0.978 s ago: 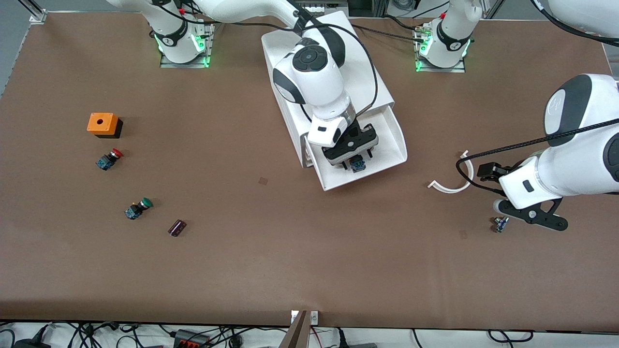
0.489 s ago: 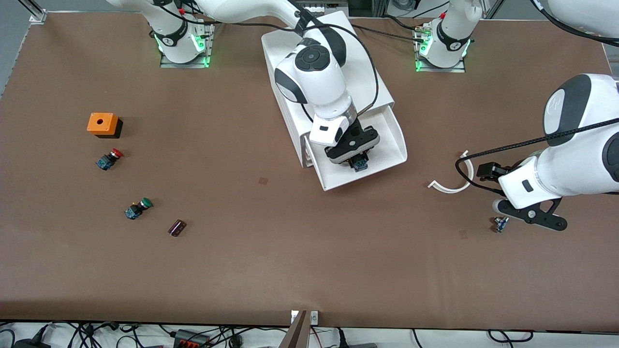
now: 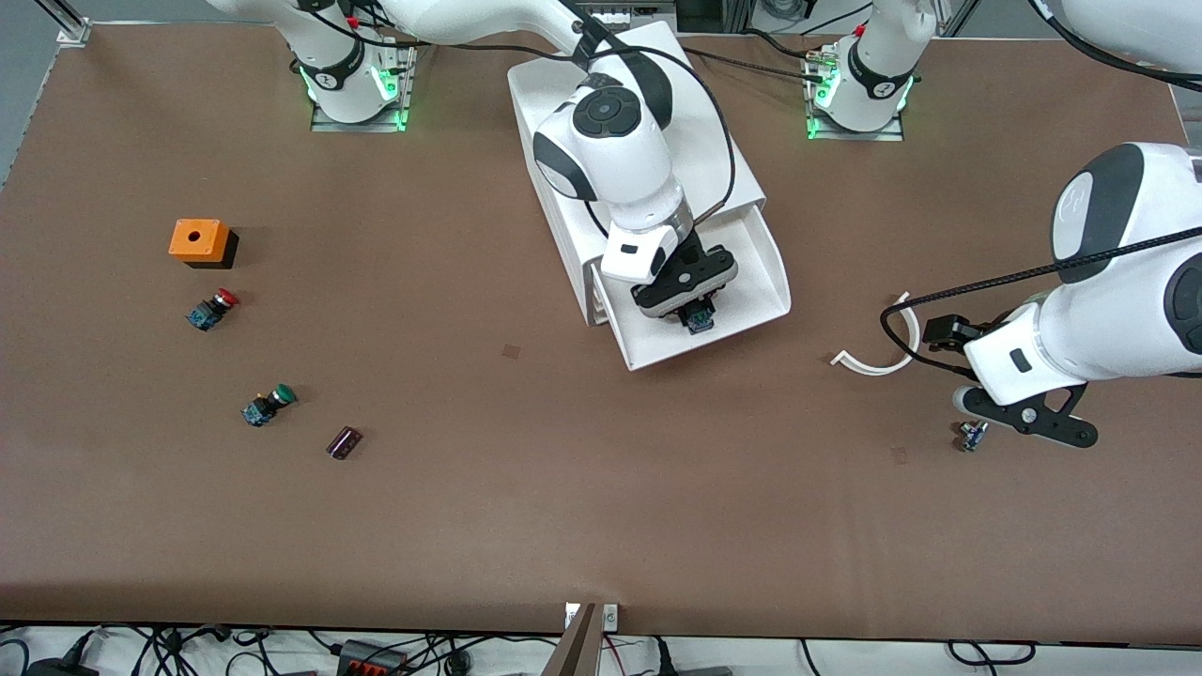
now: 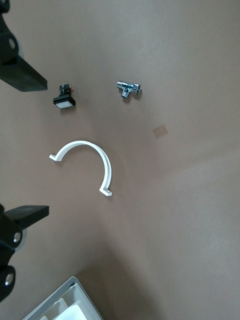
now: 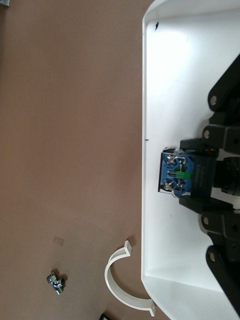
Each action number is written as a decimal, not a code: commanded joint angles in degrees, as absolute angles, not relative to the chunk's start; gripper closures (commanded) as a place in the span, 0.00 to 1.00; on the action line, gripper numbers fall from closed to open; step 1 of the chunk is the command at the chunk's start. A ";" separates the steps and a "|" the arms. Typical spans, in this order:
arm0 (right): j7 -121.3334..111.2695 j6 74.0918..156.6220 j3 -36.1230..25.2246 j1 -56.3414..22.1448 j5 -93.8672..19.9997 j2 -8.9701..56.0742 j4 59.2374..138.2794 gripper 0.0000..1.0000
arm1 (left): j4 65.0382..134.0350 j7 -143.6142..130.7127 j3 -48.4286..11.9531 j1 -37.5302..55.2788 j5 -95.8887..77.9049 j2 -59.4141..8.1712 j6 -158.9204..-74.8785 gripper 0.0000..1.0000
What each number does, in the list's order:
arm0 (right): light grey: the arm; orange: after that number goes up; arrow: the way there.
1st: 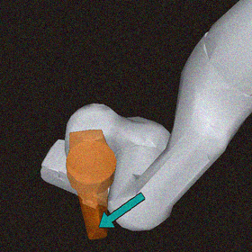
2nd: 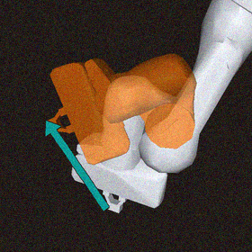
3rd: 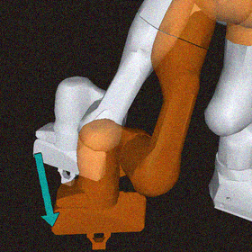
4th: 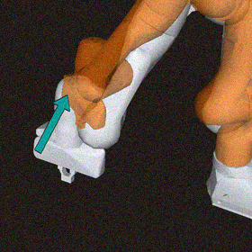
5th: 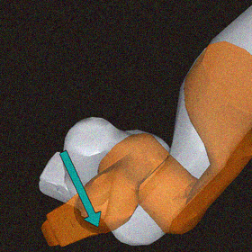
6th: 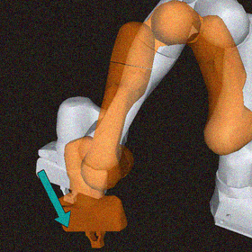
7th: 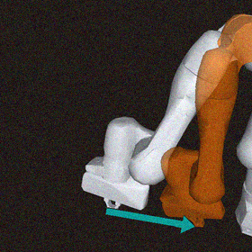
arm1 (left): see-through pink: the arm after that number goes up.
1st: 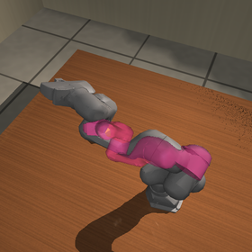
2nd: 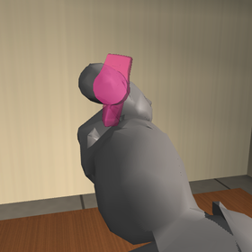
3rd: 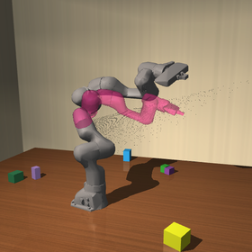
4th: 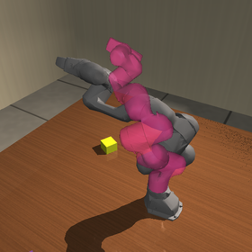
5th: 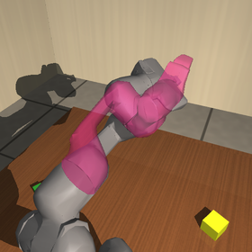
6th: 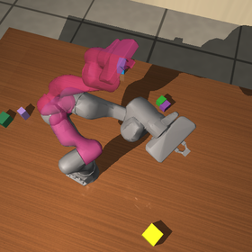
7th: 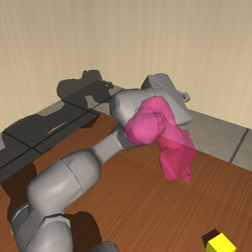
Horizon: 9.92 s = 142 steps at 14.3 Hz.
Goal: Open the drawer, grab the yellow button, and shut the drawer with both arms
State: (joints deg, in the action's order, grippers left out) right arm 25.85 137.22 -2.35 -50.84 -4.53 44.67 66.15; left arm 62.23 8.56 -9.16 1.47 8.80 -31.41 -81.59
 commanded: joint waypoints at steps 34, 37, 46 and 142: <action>7.14 109.32 -8.35 -23.29 -9.58 37.01 76.01 1.00 | 86.12 -52.21 -11.50 21.27 5.01 -29.72 -112.50 0.00; 2.74 120.37 -8.35 -23.38 -9.41 34.99 86.71 1.00 | 91.39 -52.21 -12.74 21.36 4.83 -26.20 -112.24 0.00; -6.14 141.50 -7.91 -24.52 -9.05 33.13 105.12 1.00 | 95.98 -52.29 -21.09 20.12 -0.44 -23.29 -104.25 0.00; -2.55 97.29 -2.72 1.58 2.29 -1.93 98.61 0.00 | 95.54 9.93 -2.20 -0.53 -2.37 1.14 -91.41 0.00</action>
